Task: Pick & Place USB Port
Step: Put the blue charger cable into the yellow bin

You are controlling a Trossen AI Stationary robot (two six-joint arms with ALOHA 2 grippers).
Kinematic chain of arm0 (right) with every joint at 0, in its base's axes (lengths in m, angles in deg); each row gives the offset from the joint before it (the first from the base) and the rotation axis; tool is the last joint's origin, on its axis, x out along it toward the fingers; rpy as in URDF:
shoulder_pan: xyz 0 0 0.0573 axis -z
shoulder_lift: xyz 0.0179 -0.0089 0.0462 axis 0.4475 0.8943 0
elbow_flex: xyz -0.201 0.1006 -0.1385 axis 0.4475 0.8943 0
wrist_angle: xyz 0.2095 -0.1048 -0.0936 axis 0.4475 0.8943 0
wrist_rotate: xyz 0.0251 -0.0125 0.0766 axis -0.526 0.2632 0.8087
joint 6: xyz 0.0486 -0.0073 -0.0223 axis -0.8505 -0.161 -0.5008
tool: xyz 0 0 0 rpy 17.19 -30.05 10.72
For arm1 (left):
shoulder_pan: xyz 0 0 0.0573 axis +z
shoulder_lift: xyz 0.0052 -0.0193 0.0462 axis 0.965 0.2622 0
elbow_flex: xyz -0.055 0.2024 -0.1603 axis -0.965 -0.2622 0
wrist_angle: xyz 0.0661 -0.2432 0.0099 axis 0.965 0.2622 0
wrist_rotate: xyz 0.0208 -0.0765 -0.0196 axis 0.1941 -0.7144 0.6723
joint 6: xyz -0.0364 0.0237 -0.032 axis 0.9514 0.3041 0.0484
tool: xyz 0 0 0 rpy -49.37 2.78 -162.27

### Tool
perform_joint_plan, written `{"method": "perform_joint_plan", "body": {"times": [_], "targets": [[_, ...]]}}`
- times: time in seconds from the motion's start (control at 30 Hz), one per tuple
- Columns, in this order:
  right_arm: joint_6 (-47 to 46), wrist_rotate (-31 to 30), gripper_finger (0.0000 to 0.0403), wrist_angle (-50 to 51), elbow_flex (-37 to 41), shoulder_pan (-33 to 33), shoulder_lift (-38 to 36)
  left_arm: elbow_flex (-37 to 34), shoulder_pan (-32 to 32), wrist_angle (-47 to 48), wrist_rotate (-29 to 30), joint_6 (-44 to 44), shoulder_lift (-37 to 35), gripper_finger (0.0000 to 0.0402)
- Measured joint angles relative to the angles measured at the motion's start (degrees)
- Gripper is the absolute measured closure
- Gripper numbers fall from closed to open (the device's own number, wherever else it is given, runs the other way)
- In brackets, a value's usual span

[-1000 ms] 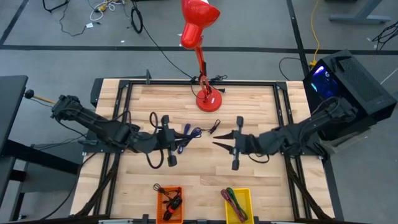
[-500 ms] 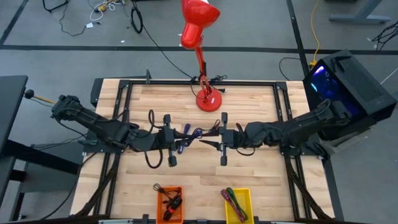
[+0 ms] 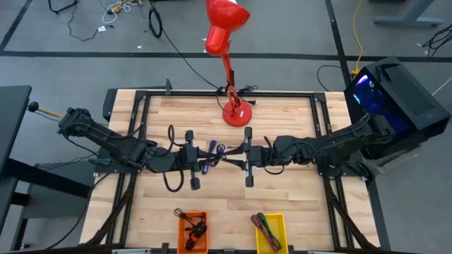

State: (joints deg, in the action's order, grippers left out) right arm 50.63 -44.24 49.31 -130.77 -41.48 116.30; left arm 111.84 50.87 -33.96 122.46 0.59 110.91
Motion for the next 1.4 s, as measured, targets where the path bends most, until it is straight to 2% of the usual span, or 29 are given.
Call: {"method": "perform_joint_plan", "body": {"times": [0.17,0.37,0.67,0.9,1.1,1.2,1.4], "targets": [[0.3,0.0,0.0391,-0.2,0.0,0.1,0.0,0.0,0.0,-0.2,0.0,-0.1,0.0,0.0384],[0.1,-0.9,0.0399,-0.1,0.0,0.0,0.0,0.0,0.0,-0.2,0.6,0.0,0.0,0.0384],[0.0,-1.5,0.0401,1.9,0.0,-0.3,-0.1,0.0,0.0,-0.1,1.2,0.9,0.0,0.0293],[-1.2,-8.4,0.0402,10.1,0.0,-2.7,-4.6,0.0,0.0,4.1,3.3,1.6,-0.2,0.0269],[-5.5,-12.8,0.0403,20.0,0.0,-8.7,-10.6,0.0,-0.6,8.1,10.0,1.8,-1.9,0.0267],[-12.1,-15.8,0.0403,25.5,0.0,-12.8,-12.1,0.0,-0.7,9.8,11.2,2.5,-3.2,0.0267],[-24.8,-17.8,0.0403,29.4,0.0,-22.6,-12.1,0.0,-0.8,11.0,11.7,3.3,-4.9,0.0267]]}}
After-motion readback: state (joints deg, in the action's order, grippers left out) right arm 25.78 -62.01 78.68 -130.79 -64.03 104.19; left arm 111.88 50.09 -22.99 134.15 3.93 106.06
